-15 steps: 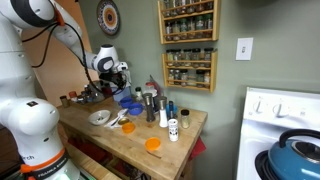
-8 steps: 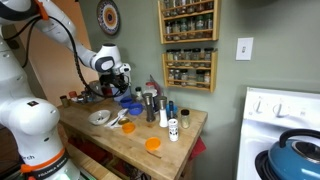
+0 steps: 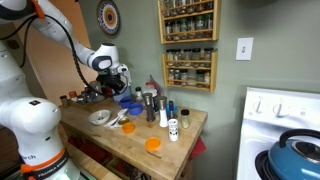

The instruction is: Put the pen in the white bowl

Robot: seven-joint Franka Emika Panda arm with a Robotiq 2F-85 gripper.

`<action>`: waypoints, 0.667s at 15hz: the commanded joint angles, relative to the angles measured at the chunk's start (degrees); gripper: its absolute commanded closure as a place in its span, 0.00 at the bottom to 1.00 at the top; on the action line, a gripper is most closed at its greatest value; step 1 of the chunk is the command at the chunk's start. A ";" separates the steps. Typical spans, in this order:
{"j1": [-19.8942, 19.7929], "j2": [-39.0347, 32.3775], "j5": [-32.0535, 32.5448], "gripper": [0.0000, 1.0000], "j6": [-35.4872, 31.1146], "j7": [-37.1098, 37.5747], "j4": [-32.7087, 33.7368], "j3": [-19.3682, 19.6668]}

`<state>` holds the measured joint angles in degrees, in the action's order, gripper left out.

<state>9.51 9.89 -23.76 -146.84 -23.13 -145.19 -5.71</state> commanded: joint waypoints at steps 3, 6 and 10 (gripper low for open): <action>5.10 8.81 -4.06 0.97 8.25 -17.21 -7.73 3.48; 7.78 8.89 -8.50 0.97 13.93 -25.46 -9.32 5.20; 6.71 7.54 -9.39 0.87 14.73 -26.52 -8.24 3.81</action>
<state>16.66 17.35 -33.11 -132.35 -49.64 -153.50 -1.50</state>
